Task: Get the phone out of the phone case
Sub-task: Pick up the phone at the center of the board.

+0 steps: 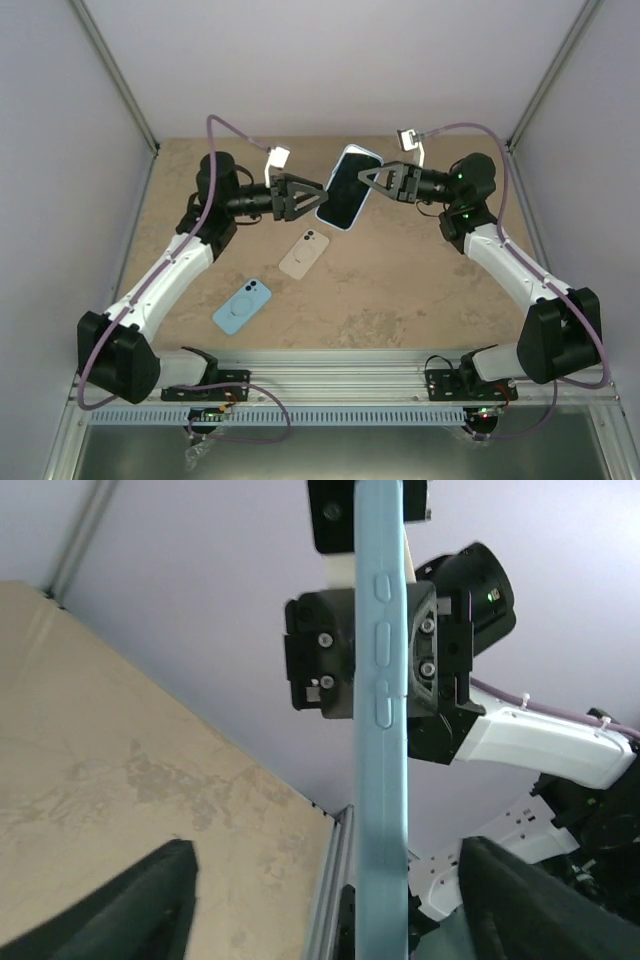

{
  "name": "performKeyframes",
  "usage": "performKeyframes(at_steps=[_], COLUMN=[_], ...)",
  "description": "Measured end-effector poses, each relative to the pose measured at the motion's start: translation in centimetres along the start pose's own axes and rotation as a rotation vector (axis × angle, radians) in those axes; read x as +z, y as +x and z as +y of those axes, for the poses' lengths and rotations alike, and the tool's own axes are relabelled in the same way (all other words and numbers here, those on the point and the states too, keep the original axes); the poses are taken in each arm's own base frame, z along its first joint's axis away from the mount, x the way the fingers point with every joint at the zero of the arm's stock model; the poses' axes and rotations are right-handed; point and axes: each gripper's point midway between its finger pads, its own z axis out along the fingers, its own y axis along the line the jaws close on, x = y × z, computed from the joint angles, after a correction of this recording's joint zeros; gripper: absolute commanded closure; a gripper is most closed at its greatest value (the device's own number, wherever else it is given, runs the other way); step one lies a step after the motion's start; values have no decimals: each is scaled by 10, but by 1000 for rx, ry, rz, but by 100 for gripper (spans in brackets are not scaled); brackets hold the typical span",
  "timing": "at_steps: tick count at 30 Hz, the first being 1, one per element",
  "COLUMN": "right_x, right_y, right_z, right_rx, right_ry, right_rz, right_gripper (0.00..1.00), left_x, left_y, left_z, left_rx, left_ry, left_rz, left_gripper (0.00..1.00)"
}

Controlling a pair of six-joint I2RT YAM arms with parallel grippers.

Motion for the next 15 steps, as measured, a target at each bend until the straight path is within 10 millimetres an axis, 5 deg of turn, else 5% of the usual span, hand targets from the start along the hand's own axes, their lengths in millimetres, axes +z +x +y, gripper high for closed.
performKeyframes(at_steps=[5, 15], right_x=[-5, -10], right_y=[-2, -6], right_z=[2, 18], right_rx=[-9, -58], right_ry=[-8, -57], right_rz=[6, 13], right_gripper=[99, 99], left_x=[-23, -36], left_y=[-2, 25], left_z=[-4, -28], left_rx=[50, 190], left_ry=[-11, 29], left_rz=[-13, 73], left_gripper=[19, 41])
